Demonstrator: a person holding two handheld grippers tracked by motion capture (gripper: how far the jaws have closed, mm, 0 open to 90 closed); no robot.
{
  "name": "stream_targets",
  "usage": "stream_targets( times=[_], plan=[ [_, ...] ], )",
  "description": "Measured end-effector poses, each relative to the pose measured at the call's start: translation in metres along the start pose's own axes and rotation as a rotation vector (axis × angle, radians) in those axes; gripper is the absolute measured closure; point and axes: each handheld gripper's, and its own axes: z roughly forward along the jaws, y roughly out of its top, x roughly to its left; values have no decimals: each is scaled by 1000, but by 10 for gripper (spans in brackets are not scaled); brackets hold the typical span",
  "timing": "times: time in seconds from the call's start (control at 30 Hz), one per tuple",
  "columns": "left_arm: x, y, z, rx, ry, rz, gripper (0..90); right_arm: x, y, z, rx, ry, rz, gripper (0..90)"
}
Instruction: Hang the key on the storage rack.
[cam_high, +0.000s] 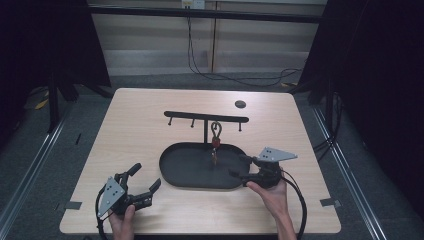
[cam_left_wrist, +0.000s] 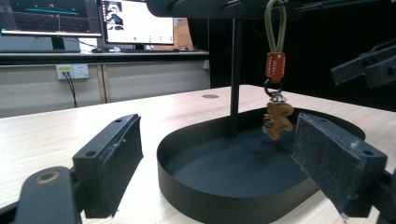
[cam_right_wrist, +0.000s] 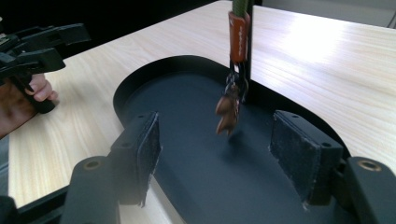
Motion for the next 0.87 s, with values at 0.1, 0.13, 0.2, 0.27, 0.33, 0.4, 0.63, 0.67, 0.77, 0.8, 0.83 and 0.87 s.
stream_targets(
  times=[0.1, 0.13, 0.2, 0.27, 0.33, 0.4, 0.63, 0.67, 0.77, 0.8, 0.83, 0.87],
  plan=[
    [0, 0, 0, 0, 0, 0, 157, -1, -7, -1, -22, -3, 11, 322],
    [0, 0, 0, -1, 0, -1, 157, -1, -10, -2, -36, -11, 18, 315],
    [0, 0, 0, -2, -1, -6, 157, -2, -22, -5, -87, -41, 22, 295],
    [0, 0, 0, -2, -1, -7, 157, -2, -30, -6, -109, -53, 29, 276],
    [0, 0, 0, -1, 0, -2, 157, -2, -32, -6, -113, -59, 30, 254],
    [0, 0, 0, -1, -1, -5, 157, -3, -43, -7, -136, -74, 31, 218],
    [0, 0, 0, -1, -1, -6, 157, -3, -61, -7, -195, -128, 35, 232],
    [0, 0, 0, 0, 0, 0, 157, -3, -63, -7, -218, -152, 34, 232],
    [0, 0, 0, -1, -1, -5, 157, -3, -66, -10, -273, -166, 32, 203],
    [0, 0, 0, 0, -1, -6, 157, -3, -67, -10, -281, -181, 29, 184],
    [0, 0, 0, -1, -1, -7, 157, -2, -67, -10, -287, -194, 23, 184],
    [-1, 0, 0, -2, -1, -7, 157, -1, -67, -10, -285, -199, 22, 180]
  ],
)
